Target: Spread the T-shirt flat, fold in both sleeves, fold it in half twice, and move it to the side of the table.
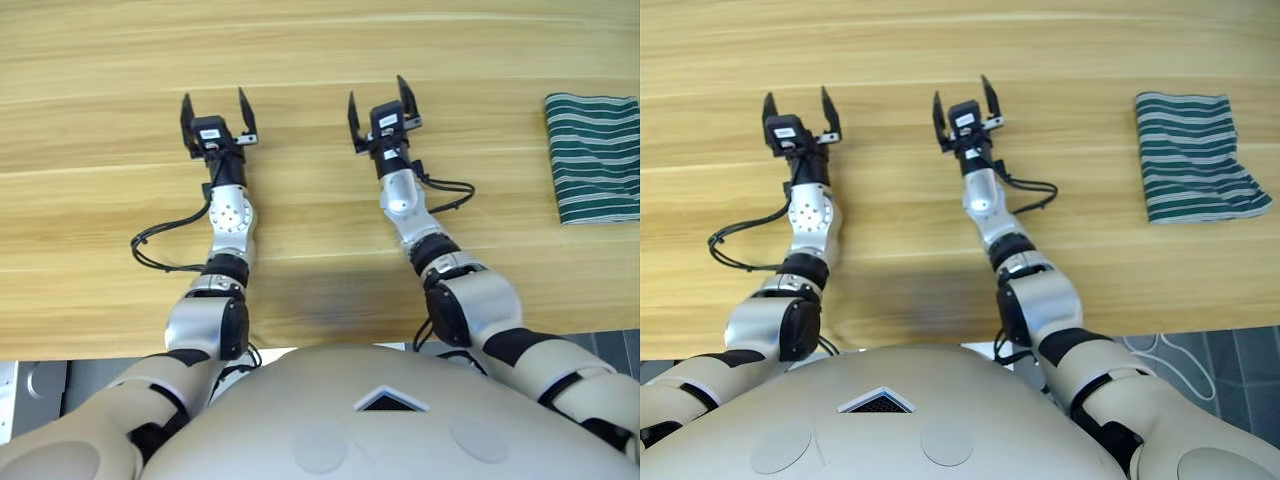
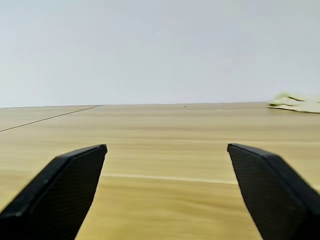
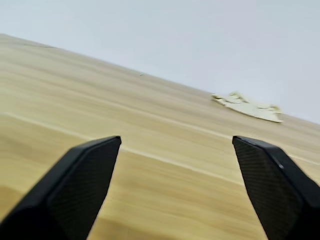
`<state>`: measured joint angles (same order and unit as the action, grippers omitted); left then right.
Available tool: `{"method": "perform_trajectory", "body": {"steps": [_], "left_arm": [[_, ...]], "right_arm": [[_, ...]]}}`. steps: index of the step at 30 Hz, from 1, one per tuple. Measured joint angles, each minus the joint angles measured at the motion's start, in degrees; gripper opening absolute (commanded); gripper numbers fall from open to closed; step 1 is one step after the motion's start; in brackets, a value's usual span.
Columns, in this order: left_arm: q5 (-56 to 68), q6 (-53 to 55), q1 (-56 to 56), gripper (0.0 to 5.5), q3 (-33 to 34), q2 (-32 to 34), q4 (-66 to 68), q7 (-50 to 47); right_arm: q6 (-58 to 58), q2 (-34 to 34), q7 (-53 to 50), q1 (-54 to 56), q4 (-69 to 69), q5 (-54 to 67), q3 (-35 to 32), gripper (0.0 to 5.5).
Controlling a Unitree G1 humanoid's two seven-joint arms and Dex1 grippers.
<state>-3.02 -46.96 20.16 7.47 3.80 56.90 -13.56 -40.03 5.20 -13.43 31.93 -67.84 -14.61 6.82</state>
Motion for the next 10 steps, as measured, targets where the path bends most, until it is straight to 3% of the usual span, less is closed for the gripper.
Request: {"method": "perform_trajectory", "body": {"steps": [5, 10], "left_arm": [[-1.8, -0.1, -0.1, 4.51, -0.3, 0.3, -0.4, -3.5], [0.2, -0.1, -0.3, 4.51, -0.3, 0.3, -0.5, 1.8]], "right_arm": [[-0.1, 0.4, 0.1, 0.8, -0.6, 0.0, 0.2, 4.13], [-0.4, 0.7, 0.3, 0.8, -0.6, -0.1, 0.9, 4.13]]}}
